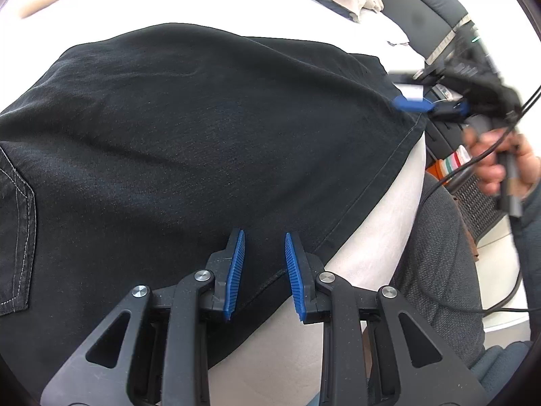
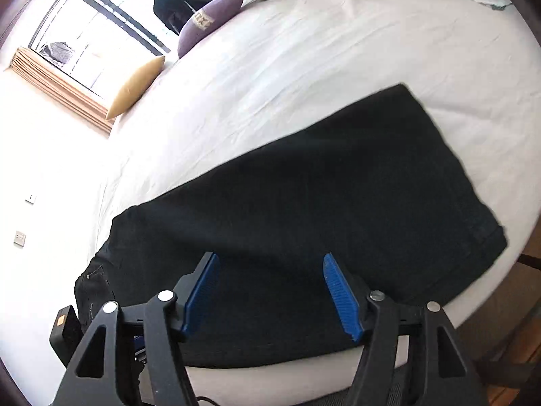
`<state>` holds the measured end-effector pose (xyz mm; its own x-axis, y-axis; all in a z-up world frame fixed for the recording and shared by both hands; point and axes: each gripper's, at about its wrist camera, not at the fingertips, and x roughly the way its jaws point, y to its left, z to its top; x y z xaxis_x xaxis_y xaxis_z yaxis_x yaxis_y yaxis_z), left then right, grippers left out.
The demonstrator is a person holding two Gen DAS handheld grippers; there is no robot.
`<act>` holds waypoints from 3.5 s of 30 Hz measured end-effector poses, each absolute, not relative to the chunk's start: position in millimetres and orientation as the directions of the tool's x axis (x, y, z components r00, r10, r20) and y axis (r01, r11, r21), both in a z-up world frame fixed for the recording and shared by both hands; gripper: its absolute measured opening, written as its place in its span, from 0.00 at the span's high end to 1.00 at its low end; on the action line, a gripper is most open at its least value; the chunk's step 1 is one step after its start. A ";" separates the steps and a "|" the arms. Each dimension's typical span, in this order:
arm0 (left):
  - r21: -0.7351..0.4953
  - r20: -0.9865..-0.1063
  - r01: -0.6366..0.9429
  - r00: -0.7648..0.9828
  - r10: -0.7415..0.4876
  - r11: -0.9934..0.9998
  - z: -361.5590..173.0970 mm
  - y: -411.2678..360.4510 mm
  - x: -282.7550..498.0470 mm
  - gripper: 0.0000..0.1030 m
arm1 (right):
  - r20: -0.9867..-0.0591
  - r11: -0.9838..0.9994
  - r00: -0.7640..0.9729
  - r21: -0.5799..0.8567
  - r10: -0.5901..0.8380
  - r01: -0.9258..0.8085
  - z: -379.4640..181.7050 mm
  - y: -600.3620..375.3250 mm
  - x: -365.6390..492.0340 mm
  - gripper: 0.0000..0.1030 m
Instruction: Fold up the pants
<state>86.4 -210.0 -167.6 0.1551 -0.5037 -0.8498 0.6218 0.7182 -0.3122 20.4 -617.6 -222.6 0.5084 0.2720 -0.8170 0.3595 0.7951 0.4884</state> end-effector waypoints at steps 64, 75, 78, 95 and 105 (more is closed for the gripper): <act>-0.301 -0.834 0.481 0.286 -0.472 0.824 -165.6 -171.8 163.6 0.77 | -0.711 0.182 0.698 0.700 0.090 0.690 -280.3 -653.1 -82.3 0.42; -0.296 -0.834 0.478 0.293 -0.468 0.827 -169.5 -174.2 162.2 0.77 | -0.639 0.095 0.760 0.769 0.114 0.632 -288.9 -639.7 -79.5 0.63; -0.294 -0.834 0.479 0.294 -0.467 0.827 -169.4 -174.8 161.9 0.77 | -0.627 0.071 0.771 0.779 0.114 0.623 -292.9 -641.9 -80.7 0.66; -0.337 -0.835 0.456 0.259 -0.485 0.824 -172.8 -170.2 170.7 0.77 | -0.646 0.183 0.760 0.757 0.070 0.627 -275.0 -636.1 -73.2 0.86; -0.397 -0.822 0.419 0.232 -0.519 0.816 -177.2 -161.5 179.6 0.77 | -0.698 0.508 0.716 0.611 -0.015 0.607 -208.3 -596.1 -29.0 0.86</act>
<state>179.6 -161.5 -177.2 0.2320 -0.5195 -0.8224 0.4189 0.8164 -0.3975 -29.0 -596.1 -208.3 0.7156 -0.0149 -0.6983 0.6070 0.5080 0.6112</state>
